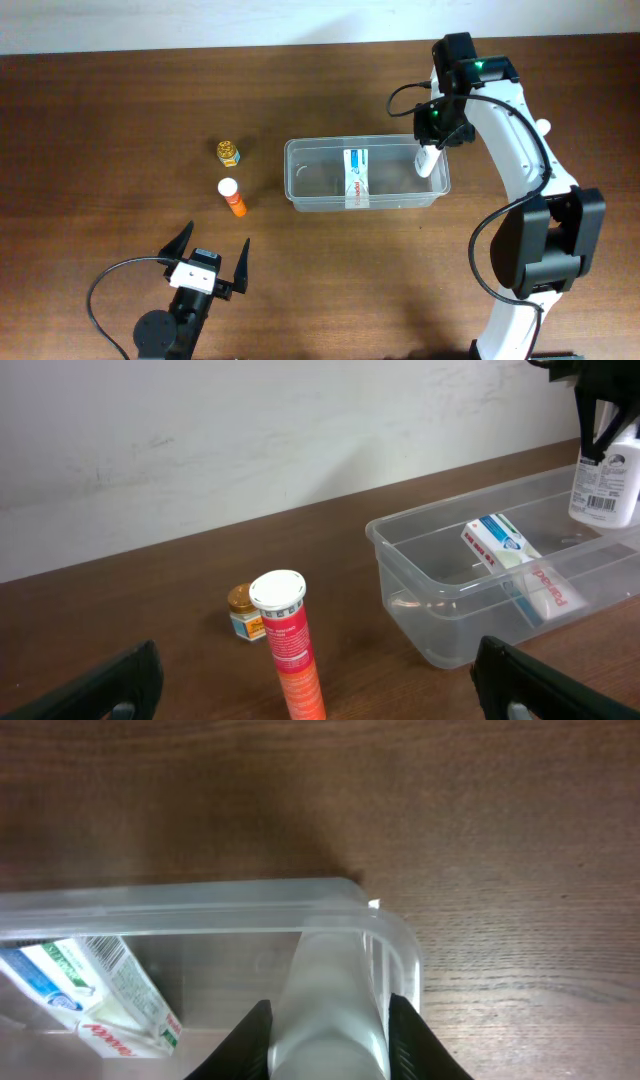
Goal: Pack container
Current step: 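Carry the spray bottle into the container and release it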
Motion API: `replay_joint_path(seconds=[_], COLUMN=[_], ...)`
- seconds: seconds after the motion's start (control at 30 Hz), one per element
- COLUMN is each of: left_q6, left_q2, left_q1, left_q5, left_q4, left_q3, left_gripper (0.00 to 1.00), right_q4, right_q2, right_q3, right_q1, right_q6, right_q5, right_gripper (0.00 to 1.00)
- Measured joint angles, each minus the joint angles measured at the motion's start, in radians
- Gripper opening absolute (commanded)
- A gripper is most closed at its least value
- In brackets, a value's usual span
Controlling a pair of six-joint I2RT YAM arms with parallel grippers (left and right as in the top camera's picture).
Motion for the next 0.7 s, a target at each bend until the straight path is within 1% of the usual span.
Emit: replay_joint_path(seconds=[0.2, 0.43, 0.7], left_q6=[0.0, 0.0, 0.0], left_q2=[0.0, 0.0, 0.0], left_q1=[0.0, 0.0, 0.0], left_q5=[0.0, 0.0, 0.0], left_q4=[0.0, 0.0, 0.0], left_q3=[0.0, 0.0, 0.0], left_gripper=[0.99, 0.99, 0.99], right_q4=[0.029, 0.093, 0.108], right_q2=[0.0, 0.0, 0.0], right_q3=[-0.011, -0.074, -0.087], right_q1=[0.0, 0.0, 0.0], right_q6=[-0.001, 0.0, 0.0], right_q5=[0.016, 0.011, 0.011], right_gripper=[0.29, 0.29, 0.3])
